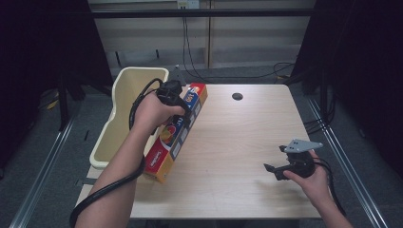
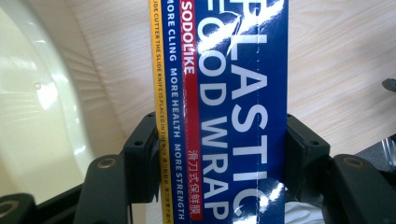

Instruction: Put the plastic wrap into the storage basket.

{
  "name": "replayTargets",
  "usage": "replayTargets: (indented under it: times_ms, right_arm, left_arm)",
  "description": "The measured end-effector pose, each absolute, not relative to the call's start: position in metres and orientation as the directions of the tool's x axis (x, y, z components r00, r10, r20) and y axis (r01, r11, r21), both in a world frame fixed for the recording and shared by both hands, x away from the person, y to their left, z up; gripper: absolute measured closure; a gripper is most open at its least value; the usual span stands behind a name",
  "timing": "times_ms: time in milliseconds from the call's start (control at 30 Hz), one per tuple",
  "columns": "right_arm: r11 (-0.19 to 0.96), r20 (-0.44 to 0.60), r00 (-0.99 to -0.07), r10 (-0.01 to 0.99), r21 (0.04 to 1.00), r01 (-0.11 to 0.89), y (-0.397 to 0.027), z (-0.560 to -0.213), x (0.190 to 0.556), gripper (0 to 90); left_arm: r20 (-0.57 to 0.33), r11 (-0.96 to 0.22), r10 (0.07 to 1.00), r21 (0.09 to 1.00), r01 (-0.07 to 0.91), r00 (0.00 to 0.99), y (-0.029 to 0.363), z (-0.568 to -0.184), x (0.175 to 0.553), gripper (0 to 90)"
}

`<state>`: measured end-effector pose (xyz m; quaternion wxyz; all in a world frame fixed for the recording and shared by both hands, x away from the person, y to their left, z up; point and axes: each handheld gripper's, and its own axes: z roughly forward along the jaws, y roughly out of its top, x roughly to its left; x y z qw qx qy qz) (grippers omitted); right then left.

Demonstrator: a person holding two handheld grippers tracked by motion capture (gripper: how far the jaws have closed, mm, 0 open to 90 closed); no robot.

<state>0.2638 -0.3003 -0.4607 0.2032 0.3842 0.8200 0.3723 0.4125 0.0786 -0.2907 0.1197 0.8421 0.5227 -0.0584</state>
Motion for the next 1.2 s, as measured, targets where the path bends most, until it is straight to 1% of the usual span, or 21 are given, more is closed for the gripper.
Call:
replayTargets:
  times_ms: [500,533,700,833,1200]
  right_arm:
    - [0.430,-0.051,-0.624,0.780,0.767,0.475,-0.300,-0.461,0.264,8.3]
    - [0.431,-0.050,-0.625,0.779,0.767,0.476,-0.300,-0.461,0.264,8.3]
    - [0.433,-0.051,-0.627,0.777,0.766,0.475,-0.299,-0.461,0.264,8.3]
    - [0.433,-0.051,-0.627,0.777,0.767,0.474,-0.299,-0.461,0.264,8.4]
    - [0.436,-0.057,-0.625,0.779,0.765,0.474,-0.299,-0.461,0.264,8.5]
  left_arm:
    - [-0.229,-0.389,0.881,0.146,0.910,0.414,0.093,-0.266,0.416,40.3]
    - [-0.225,-0.402,0.877,0.142,0.905,0.425,0.095,-0.265,0.416,40.3]
    - [-0.220,-0.392,0.882,0.147,0.908,0.417,0.101,-0.258,0.416,40.3]
    - [-0.236,-0.378,0.884,0.148,0.914,0.404,0.105,-0.254,0.417,40.3]
    - [-0.204,-0.368,0.897,0.148,0.918,0.392,0.117,-0.243,0.418,40.3]
